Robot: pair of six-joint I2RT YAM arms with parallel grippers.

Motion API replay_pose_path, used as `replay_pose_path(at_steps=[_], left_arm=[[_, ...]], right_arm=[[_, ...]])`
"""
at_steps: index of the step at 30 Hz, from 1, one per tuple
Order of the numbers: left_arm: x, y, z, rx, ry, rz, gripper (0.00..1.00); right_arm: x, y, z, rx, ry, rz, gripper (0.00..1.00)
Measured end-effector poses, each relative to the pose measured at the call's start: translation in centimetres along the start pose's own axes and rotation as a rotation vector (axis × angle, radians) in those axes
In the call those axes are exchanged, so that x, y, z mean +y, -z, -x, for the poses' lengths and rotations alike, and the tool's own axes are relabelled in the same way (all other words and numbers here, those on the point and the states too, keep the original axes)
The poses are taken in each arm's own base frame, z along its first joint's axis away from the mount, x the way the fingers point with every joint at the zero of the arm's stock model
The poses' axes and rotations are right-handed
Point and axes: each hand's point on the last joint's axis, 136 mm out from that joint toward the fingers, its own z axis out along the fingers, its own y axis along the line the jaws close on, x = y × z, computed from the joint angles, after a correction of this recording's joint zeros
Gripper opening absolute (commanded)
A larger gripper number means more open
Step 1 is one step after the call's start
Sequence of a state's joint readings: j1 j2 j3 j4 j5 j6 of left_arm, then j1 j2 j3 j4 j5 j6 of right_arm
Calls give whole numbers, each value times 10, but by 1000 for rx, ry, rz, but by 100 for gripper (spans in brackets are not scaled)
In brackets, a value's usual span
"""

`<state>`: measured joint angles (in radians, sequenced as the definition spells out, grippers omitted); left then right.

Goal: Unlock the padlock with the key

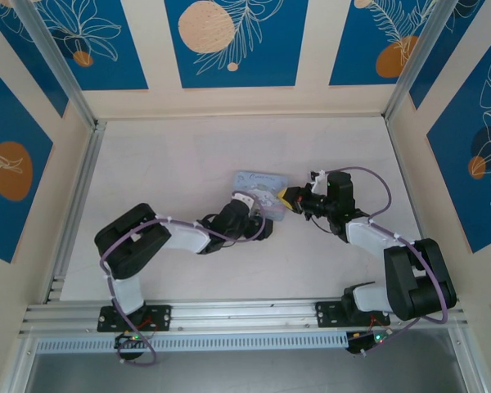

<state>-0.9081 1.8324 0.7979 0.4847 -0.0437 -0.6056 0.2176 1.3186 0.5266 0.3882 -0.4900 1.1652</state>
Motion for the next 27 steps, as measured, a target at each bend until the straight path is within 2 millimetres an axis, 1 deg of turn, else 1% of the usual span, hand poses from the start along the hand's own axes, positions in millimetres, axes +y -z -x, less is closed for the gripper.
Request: replay_pose_path(at_steps=[7, 12, 17, 20, 23, 27], left_arm=[[-27, 0, 6, -7, 58, -145, 85], [-41, -2, 10, -18, 119, -227, 85], [-41, -9, 7, -21, 166, -243, 85], [-41, -10, 9, -32, 175, -248, 85], [-41, -10, 9, -35, 180, -246, 85], [-41, -10, 9, -34, 179, -243, 84]], right_arm=[[-3, 1, 0, 1, -5, -11, 0], [-4, 1, 1, -2, -7, -12, 0], [-4, 2, 1, -3, -3, -12, 0], [-5, 2, 3, -9, -5, -13, 0], [-10, 3, 10, -22, -18, -23, 0], [-19, -1, 21, -31, -45, -43, 0]])
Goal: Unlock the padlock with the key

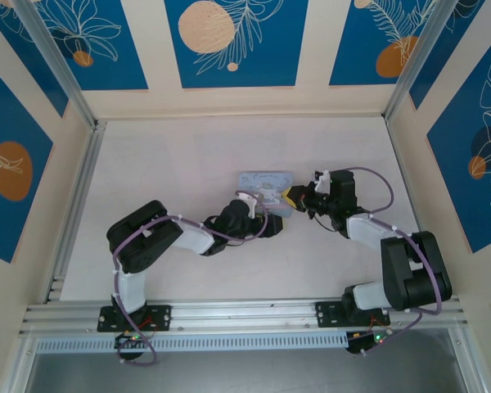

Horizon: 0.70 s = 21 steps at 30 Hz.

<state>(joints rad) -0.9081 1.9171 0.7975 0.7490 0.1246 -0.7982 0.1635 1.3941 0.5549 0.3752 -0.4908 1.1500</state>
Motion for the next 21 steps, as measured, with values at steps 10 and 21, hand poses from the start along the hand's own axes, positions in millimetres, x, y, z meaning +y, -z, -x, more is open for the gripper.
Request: replay_pose_path(at_steps=[10, 21], left_arm=[[8, -1, 1, -6, -45, 74, 84], [14, -5, 2, 24, -103, 174, 83]], right_arm=[[-8, -10, 12, -5, -5, 3, 0], [-15, -14, 13, -3, -10, 0, 0]])
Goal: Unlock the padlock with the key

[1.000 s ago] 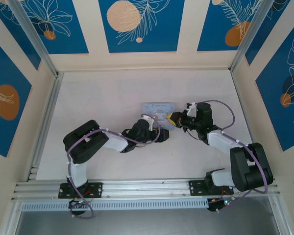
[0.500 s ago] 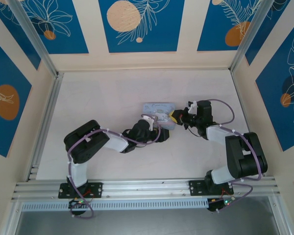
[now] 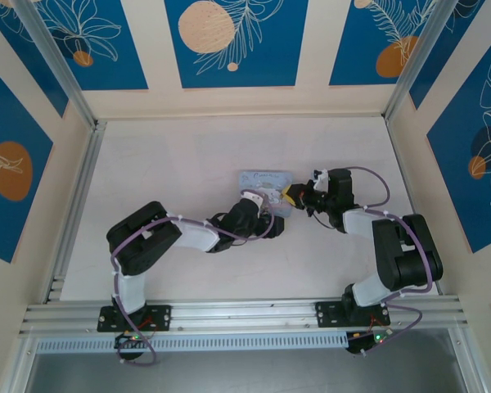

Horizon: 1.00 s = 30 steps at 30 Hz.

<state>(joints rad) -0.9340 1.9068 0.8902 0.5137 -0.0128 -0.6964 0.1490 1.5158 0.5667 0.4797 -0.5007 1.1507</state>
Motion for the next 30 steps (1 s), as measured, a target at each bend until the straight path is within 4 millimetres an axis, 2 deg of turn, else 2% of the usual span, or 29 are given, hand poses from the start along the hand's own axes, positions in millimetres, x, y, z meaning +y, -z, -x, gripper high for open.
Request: replay_pose_path(at_steps=[5, 17, 22, 30], left_arm=[[-2, 0, 1, 2, 2, -10, 84], [-37, -2, 18, -77, 148, -210, 84], [-33, -8, 14, -81, 189, -222, 84], [-29, -7, 10, -67, 171, -196, 84]], right_arm=[[-4, -1, -1, 4, -7, -6, 0], [-7, -3, 0, 4, -6, -5, 0], [-6, -3, 0, 3, -4, -3, 0], [-7, -4, 1, 8, -5, 1, 0]])
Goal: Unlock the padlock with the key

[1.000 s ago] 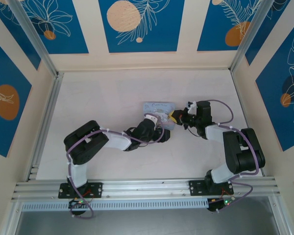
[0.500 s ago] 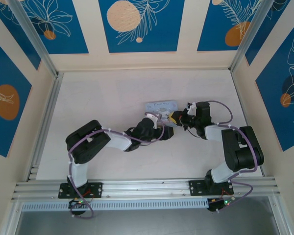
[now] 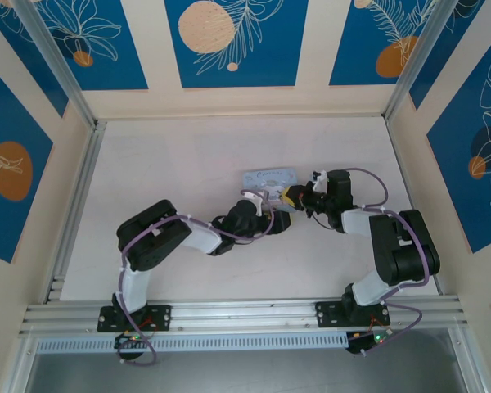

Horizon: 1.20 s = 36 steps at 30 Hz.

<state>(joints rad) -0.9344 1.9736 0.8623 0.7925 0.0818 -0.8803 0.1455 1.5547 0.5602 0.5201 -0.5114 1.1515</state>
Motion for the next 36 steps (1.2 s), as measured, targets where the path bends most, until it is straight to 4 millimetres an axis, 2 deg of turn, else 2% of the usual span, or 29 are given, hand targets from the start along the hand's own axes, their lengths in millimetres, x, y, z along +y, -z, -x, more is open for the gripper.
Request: replay_pose_path(at_steps=[4, 13, 17, 21, 27, 31, 36], left_arm=[[6, 10, -5, 26, -32, 44, 85], [4, 24, 5, 26, -94, 75, 85], [14, 25, 3, 44, -105, 109, 85], [22, 26, 4, 49, -108, 133, 85], [31, 28, 5, 59, -124, 157, 85], [33, 28, 4, 76, -146, 173, 85], [27, 23, 11, 81, -186, 173, 85]], right_arm=[[2, 4, 7, -9, -8, 6, 0], [25, 19, 50, -96, 8, 57, 0], [20, 19, 60, -107, -13, 55, 0], [7, 13, 61, -94, -49, 36, 0], [-4, 6, 61, -86, -67, 38, 0], [-2, 2, 57, -82, -53, 62, 0], [1, -3, 48, -65, -35, 82, 0]])
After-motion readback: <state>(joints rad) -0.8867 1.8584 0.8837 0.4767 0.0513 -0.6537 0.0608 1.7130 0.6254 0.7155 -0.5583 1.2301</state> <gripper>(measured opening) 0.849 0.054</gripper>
